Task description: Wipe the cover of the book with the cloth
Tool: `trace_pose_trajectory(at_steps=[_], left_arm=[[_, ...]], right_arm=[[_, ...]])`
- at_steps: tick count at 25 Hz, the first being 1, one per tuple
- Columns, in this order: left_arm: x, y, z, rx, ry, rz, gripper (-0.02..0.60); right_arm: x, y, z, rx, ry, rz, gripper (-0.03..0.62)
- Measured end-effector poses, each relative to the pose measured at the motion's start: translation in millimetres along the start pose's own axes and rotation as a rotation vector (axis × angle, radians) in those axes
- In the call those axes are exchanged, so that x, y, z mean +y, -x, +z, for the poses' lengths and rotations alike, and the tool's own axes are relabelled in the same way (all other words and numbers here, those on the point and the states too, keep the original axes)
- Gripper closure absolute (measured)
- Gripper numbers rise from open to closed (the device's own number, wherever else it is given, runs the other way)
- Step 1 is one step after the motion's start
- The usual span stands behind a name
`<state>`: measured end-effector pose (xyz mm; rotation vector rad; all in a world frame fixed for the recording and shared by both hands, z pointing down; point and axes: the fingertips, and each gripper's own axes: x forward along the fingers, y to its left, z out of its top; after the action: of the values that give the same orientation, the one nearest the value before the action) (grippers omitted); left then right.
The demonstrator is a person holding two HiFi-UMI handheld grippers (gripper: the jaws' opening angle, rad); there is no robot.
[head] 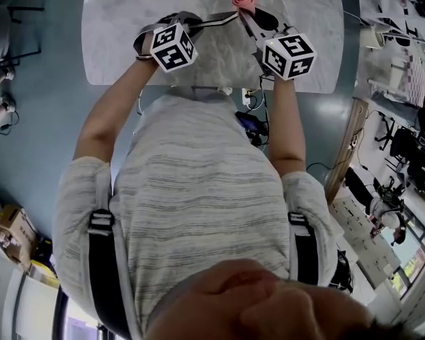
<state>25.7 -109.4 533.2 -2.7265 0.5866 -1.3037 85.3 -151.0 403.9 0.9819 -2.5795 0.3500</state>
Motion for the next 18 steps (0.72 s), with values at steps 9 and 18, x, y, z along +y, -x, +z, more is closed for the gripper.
trace_pose_trajectory(at_steps=[9,18], left_arm=[[-38.8,-15.7,-9.6,0.091,-0.462,0.043,0.506],[-76.2,-13.7,-42.4,0.055,-0.780,0.073,0.505]], right_arm=[[-10.6,-2.5,-29.0,0.106,0.023,0.026,0.559],[-14.4,-19.8,-84.7,0.270,-0.038,0.117,0.559]])
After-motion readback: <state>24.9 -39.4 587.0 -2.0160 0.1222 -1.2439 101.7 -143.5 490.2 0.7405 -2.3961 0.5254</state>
